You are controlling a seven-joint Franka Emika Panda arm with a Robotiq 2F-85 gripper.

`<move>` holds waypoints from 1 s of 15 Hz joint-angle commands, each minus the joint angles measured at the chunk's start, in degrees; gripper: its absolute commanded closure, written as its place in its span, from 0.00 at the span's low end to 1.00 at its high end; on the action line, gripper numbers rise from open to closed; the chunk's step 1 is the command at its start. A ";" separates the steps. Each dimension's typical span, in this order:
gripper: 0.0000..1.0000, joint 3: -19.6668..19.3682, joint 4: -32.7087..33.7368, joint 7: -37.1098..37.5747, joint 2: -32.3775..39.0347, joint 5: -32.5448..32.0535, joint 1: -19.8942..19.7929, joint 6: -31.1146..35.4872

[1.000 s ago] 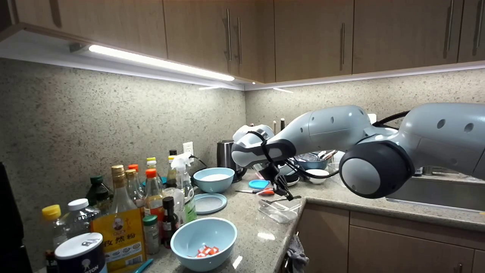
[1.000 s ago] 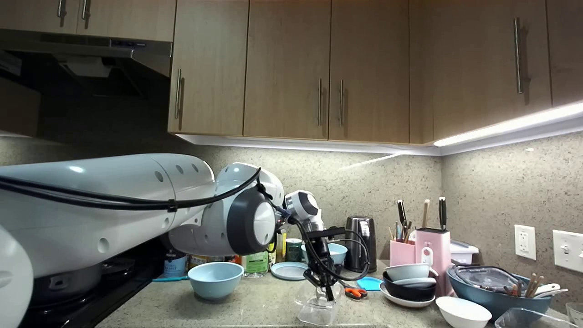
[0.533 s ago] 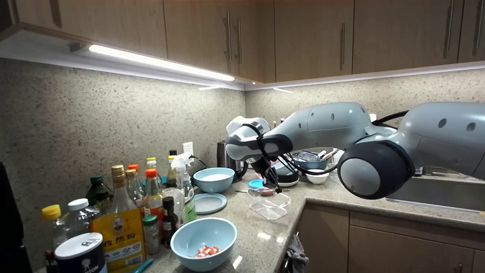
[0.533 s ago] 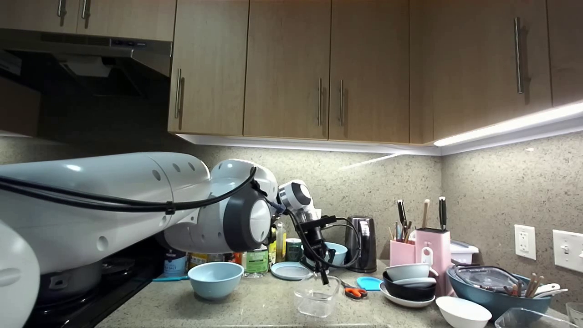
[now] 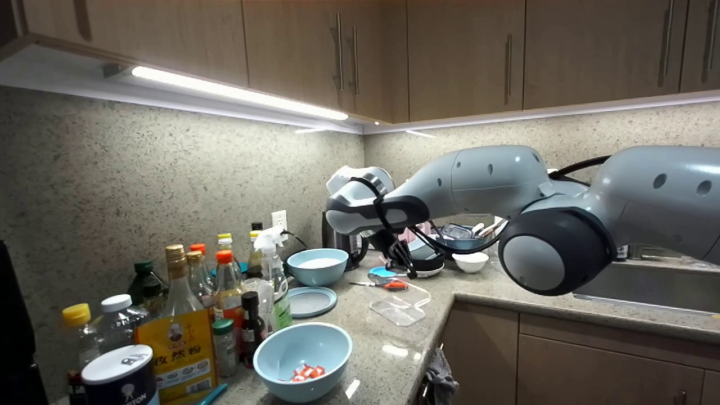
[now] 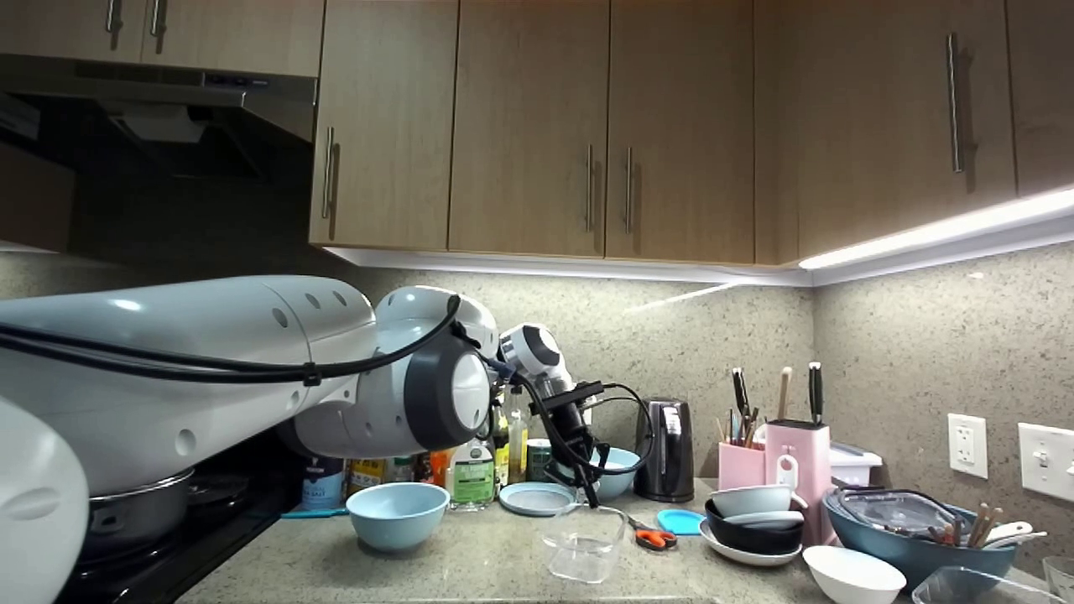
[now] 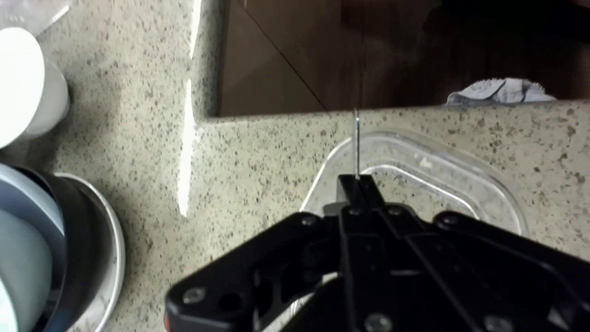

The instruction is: Use the spoon to stir in the transparent bowl

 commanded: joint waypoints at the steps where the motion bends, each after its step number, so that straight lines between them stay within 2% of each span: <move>1: 0.99 -3.14 -2.26 3.44 -1.61 -2.29 1.01 -8.34; 3: 0.99 -4.78 -2.12 3.07 -1.77 -3.32 1.71 -14.61; 5: 0.99 -5.57 -1.96 -0.64 -2.05 -4.30 2.13 -19.39; 6: 0.98 -4.77 -0.01 1.51 -0.07 -3.04 1.25 -16.08; 10: 0.99 -5.26 -0.01 1.14 -0.27 -3.42 1.79 -18.29; 15: 0.99 0.00 0.14 1.07 -1.57 3.09 1.62 -22.77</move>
